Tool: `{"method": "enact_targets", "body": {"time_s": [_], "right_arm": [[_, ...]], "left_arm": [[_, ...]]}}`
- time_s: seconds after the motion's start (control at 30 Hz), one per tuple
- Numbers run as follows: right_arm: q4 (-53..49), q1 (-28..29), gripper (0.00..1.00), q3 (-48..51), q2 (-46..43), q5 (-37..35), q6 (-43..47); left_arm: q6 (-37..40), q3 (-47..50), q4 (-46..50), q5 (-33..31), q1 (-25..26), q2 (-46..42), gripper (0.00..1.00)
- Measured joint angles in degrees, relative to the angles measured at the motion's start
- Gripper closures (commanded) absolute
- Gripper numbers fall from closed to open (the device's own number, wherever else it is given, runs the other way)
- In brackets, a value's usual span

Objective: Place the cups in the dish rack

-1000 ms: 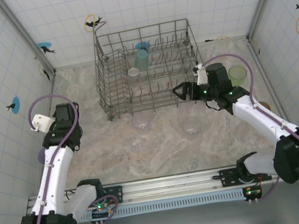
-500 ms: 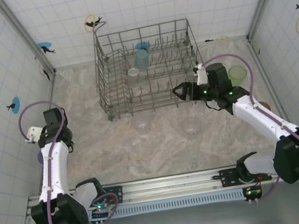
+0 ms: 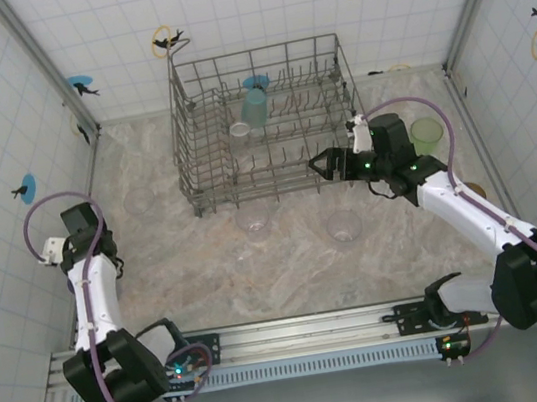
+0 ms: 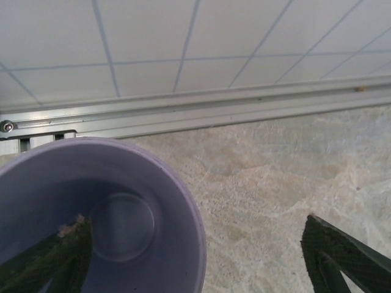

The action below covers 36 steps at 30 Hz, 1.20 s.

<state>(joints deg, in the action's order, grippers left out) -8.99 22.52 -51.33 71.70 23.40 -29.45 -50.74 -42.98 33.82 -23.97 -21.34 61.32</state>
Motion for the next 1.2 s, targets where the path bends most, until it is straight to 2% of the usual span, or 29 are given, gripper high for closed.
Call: {"method": "enact_targets", "body": {"time_s": [0.1, 0.23, 0.33, 0.5, 0.53, 0.7, 1.0, 1.2], "right_arm": [[0.0, 0.0, 0.0, 0.11, 0.0, -0.09, -0.11], [0.07, 0.0, 0.0, 0.46, -0.09, -0.33, -0.11], [0.13, 0.04, 0.0, 0.46, -0.11, -1.2, -0.07], [0.22, 0.04, 0.0, 0.46, -0.11, -1.95, -0.07], [0.22, 0.04, 0.0, 0.46, -0.11, -2.12, -0.07], [0.24, 0.13, 0.0, 0.46, -0.11, -2.32, -0.09], [0.24, 0.33, 0.0, 0.46, -0.11, -2.49, -0.09], [0.22, 0.39, 0.0, 0.46, -0.11, -2.56, -0.07]], "left_arm": [[0.39, 0.42, -0.59, 1.03, -0.22, 0.35, 0.22], [1.36, 0.66, -1.86, 2.12, -0.61, 0.63, 0.41], [1.33, 0.66, -2.45, 2.97, -0.63, 1.49, 0.44], [1.57, 0.66, -2.69, 3.21, -0.63, 2.12, 0.61], [1.62, 0.66, -2.71, 3.19, -0.63, 2.12, 0.65], [2.58, 0.83, -2.82, 3.06, -0.85, 2.03, 1.0], [4.31, 0.15, -4.81, 3.87, -0.96, 1.25, 1.0], [5.4, -0.31, -5.88, 8.5, -0.96, 1.2, 1.0]]}}
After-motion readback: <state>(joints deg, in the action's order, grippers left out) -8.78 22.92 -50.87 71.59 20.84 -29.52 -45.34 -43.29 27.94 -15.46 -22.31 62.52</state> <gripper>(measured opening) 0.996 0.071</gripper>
